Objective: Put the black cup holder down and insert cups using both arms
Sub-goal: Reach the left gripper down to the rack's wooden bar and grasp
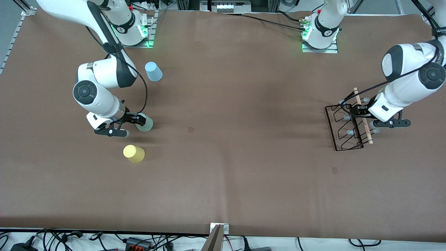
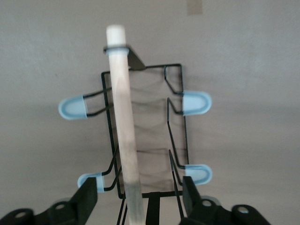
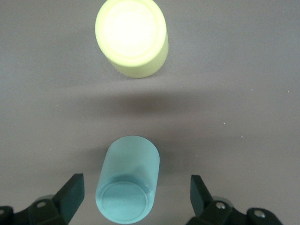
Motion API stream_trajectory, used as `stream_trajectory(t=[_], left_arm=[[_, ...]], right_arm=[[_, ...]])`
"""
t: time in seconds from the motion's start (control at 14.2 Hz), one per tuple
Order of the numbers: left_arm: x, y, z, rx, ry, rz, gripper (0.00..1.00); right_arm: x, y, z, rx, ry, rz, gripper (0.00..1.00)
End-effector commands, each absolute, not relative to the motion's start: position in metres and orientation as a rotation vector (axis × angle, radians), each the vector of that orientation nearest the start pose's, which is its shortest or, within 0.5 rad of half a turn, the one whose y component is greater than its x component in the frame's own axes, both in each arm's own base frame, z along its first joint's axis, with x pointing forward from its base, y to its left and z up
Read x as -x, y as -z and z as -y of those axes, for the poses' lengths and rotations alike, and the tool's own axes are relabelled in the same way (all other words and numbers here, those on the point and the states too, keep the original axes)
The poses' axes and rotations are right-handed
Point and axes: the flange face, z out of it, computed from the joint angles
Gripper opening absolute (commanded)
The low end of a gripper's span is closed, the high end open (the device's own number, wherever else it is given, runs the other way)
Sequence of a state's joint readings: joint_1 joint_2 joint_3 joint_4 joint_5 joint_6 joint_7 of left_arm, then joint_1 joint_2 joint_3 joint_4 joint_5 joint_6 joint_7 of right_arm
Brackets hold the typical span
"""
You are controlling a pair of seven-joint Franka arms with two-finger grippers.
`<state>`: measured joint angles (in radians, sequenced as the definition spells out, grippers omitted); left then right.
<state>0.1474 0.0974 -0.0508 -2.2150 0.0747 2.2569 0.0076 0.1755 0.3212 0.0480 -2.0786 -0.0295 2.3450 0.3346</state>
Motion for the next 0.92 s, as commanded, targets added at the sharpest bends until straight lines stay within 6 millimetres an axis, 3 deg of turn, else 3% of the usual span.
stream_trajectory(t=[0.0,0.14,0.35,0.49,0.63,0.85], left_arm=[[-0.521,-0.336,-0.052,3.077,-0.058,0.08,0.42],[-0.518,-0.335,-0.051,3.075,-0.113,0.094,0.17],[-0.517,-0.339,-0.051,3.071,-0.156,0.114,0.04],[-0.523,-0.348,-0.05,3.07,-0.134,0.111,0.02],[-0.541,-0.379,-0.039,3.067,-0.14,0.077,0.02],[-0.57,-0.424,0.02,3.072,-0.078,-0.079,0.02]], right_arm=[[-0.565,-0.269,-0.132,3.159,-0.073,-0.147,1.0],[-0.565,-0.269,-0.132,3.159,-0.073,-0.147,1.0],[-0.566,-0.27,-0.132,3.158,-0.068,-0.148,1.0],[-0.566,-0.269,-0.132,3.158,-0.07,-0.148,1.0],[-0.567,-0.27,-0.132,3.157,-0.066,-0.148,1.0],[-0.567,-0.271,-0.132,3.157,-0.063,-0.148,1.0]])
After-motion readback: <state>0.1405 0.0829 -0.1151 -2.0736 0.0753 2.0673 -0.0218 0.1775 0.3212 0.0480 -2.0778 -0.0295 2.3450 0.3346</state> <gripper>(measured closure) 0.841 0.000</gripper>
